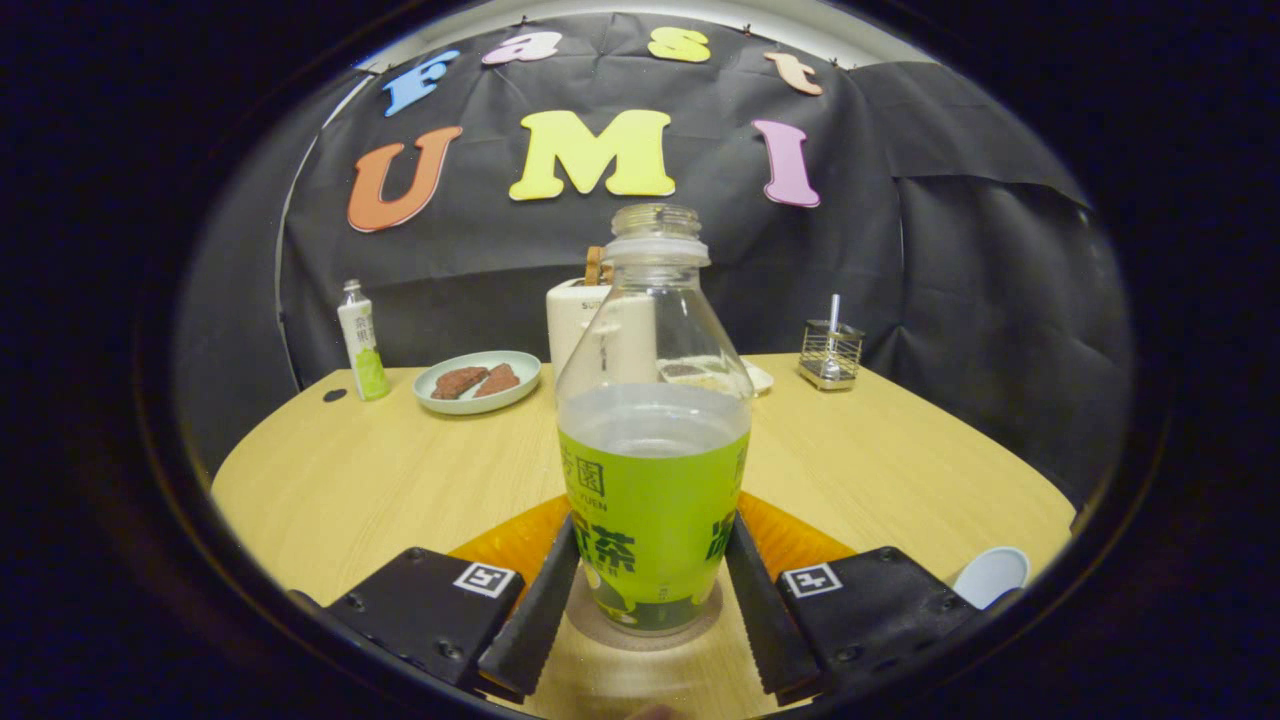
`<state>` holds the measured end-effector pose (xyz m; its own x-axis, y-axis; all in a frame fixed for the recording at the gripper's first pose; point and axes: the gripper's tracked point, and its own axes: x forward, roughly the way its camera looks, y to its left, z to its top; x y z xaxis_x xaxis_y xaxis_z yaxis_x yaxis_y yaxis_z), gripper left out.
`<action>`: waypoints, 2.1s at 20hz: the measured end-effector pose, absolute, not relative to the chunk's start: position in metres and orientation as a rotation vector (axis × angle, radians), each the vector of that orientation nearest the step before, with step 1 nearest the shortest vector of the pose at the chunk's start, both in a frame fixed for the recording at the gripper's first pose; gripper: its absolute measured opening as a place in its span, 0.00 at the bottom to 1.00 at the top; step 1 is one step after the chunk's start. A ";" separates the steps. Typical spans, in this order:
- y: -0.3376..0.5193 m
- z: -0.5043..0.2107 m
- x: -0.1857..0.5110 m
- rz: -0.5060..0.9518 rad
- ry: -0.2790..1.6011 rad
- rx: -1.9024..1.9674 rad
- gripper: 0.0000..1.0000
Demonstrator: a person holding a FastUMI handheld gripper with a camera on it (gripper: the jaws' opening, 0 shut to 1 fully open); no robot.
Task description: Take the bottle from table, then pour the juice into the cup, finally place the bottle on the coaster
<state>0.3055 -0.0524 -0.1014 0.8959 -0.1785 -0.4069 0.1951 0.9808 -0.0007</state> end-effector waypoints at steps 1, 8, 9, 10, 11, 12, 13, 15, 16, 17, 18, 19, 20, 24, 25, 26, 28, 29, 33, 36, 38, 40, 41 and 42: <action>-0.052 -0.103 0.305 -0.191 0.418 0.040 0.84; -0.044 -0.100 0.303 -0.146 0.428 -0.003 1.00; -0.044 -0.098 0.302 -0.143 0.426 -0.010 1.00; -0.043 -0.095 0.301 -0.139 0.423 -0.013 1.00; -0.042 -0.092 0.299 -0.134 0.419 -0.016 1.00; -0.042 -0.090 0.297 -0.130 0.416 -0.017 1.00; -0.042 -0.088 0.293 -0.128 0.414 -0.018 1.00; -0.041 -0.083 0.285 -0.121 0.407 -0.014 1.00; -0.041 -0.079 0.282 -0.112 0.399 -0.008 1.00; -0.040 -0.075 0.277 -0.102 0.388 -0.004 1.00; -0.040 -0.072 0.273 -0.098 0.379 -0.004 1.00; -0.040 -0.068 0.267 -0.092 0.368 -0.005 1.00; -0.040 -0.064 0.263 -0.086 0.357 -0.005 1.00; -0.035 -0.042 0.240 -0.049 0.276 0.010 1.00; -0.037 -0.037 0.233 -0.054 0.257 0.011 1.00; -0.039 -0.034 0.227 -0.056 0.243 0.009 1.00; -0.039 -0.024 0.211 -0.051 0.217 0.004 1.00; -0.039 -0.019 0.200 -0.045 0.202 0.001 1.00; -0.039 0.002 0.148 -0.029 0.142 -0.009 1.00; -0.035 0.013 0.112 -0.003 0.110 -0.001 1.00; -0.034 0.019 0.091 0.011 0.094 0.004 1.00; -0.038 0.023 0.075 0.018 0.088 -0.003 1.00; -0.041 0.023 0.066 0.017 0.087 -0.011 1.00; -0.044 0.024 0.060 0.014 0.082 -0.016 1.00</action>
